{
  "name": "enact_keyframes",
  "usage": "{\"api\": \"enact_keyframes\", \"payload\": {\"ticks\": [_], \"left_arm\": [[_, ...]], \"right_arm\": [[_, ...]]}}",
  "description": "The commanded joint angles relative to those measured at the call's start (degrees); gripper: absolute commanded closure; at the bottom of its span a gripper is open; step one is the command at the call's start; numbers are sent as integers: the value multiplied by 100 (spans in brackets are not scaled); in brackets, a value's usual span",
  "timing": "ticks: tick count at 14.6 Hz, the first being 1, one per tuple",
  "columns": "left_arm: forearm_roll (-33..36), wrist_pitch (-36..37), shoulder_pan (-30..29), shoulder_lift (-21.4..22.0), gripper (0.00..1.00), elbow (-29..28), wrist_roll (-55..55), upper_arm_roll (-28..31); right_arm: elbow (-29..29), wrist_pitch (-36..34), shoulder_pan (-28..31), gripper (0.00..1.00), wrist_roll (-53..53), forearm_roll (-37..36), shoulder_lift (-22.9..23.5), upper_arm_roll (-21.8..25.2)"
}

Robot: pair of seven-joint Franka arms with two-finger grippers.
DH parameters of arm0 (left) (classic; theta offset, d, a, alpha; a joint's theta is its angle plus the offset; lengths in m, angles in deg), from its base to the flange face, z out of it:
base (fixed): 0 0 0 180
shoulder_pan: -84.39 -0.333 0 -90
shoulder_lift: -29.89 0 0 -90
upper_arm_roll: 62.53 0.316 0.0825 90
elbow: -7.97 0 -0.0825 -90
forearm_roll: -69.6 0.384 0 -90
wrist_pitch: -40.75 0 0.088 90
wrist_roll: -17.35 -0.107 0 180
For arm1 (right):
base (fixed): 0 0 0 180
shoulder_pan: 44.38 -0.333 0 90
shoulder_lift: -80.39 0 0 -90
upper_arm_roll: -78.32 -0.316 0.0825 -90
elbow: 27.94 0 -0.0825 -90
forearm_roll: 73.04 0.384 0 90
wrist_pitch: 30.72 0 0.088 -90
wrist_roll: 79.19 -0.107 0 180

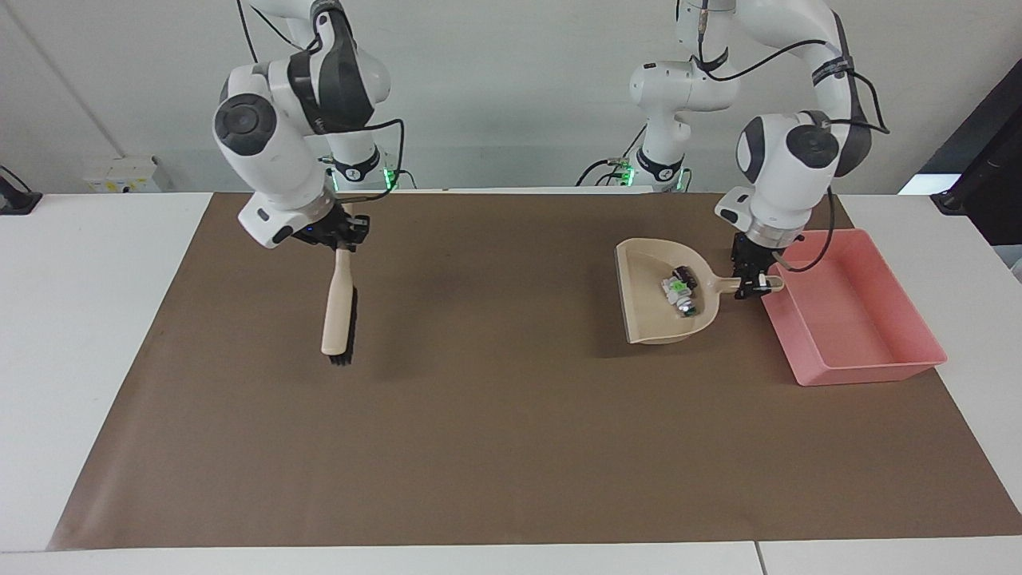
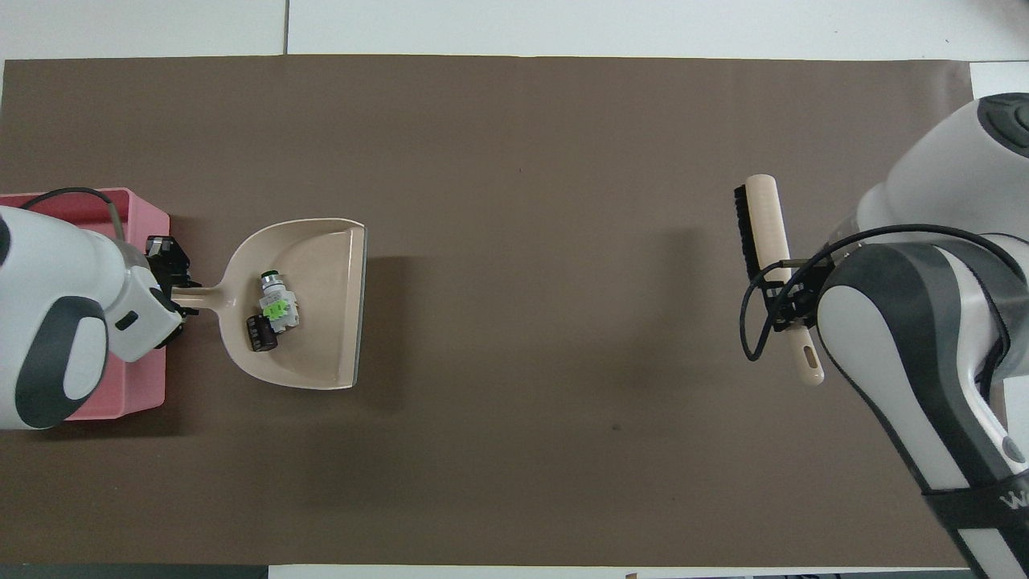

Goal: Clean e-waste and dump in bin
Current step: 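Lift the dustpan toward the pink bin while the right gripper returns the brush, then tip the dustpan over the pink bin with the left gripper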

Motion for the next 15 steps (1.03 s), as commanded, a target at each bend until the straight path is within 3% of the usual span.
{"api": "enact_keyframes", "payload": {"ticks": [1, 6, 13, 15], "left_arm": [[-370, 492, -536, -1, 100, 536, -946, -5], [-441, 598, -1634, -221, 100, 1055, -1661, -5], [-362, 643, -3033, -722, 100, 1996, -1960, 21], [179, 337, -3191, -775, 100, 2014, -2074, 22]], "right_arm": [[-1008, 730, 680, 100, 681, -186, -422, -111], [-2002, 2338, 1481, 100, 1395, -257, -519, -111], [-2363, 2639, 1675, 96, 1325, -503, -492, -102], [-2407, 2648, 1693, 95, 1273, -503, -501, -102]]}}
